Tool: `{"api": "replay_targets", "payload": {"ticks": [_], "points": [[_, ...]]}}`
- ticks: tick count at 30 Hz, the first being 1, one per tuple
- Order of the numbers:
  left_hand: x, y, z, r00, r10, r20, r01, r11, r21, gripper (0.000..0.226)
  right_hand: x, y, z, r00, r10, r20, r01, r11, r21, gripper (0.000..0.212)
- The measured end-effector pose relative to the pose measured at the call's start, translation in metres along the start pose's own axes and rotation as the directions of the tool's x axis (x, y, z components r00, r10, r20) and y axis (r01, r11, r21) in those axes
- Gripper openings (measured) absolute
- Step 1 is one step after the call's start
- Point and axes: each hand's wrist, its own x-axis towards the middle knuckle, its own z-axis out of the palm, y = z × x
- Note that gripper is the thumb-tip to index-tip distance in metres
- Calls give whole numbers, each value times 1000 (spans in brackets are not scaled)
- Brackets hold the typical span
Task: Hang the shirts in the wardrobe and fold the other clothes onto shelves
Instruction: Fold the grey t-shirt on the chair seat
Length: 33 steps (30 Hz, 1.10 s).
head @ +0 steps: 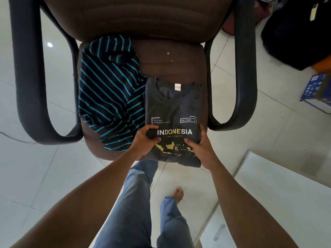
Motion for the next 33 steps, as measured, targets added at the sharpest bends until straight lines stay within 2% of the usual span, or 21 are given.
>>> {"api": "replay_targets", "payload": {"ticks": [2, 4, 7, 10, 13, 17, 21, 24, 28, 33], "points": [[-4, 7, -2, 1000, 4, -2, -4, 1000, -17, 48, -5, -4, 0, 997, -78, -24, 76, 995, -66, 89], [-8, 13, -3, 1000, 15, 2, -15, 1000, -9, 52, -11, -8, 1, 987, -159, -32, 154, 980, -126, 87], [-12, 22, -8, 999, 30, 23, -29, 999, -43, 52, -21, -13, 2, 983, -184, -12, 181, 975, -129, 63], [-18, 32, -14, 997, -12, 73, 21, 992, -126, 50, -32, -13, 1, 987, -159, -27, 157, 985, -77, 40], [-32, 33, -16, 993, -25, 119, 40, 992, -121, 51, -52, -4, -3, 980, -181, -79, 177, 983, -50, 49], [-60, 26, -10, 993, 30, 112, -36, 998, 51, 69, -97, 18, -5, 973, -190, -129, 201, 977, 74, 58], [-106, 19, 11, 975, -33, 219, 23, 999, 46, 48, -153, 53, 3, 961, -168, -219, 219, 948, 233, 56], [-148, 8, 33, 956, -11, 295, -37, 987, 154, 43, -209, 94, 9, 940, -139, -311, 246, 909, 335, 53], [-228, -17, 73, 890, 45, 453, -192, 940, 283, 48, -313, 171, 21, 878, -62, -475, 309, 830, 464, 55], [-346, -71, 137, 720, 32, 693, -440, 794, 420, 53, -471, 275, 60, 741, 130, -658, 395, 708, 585, 52]]}}
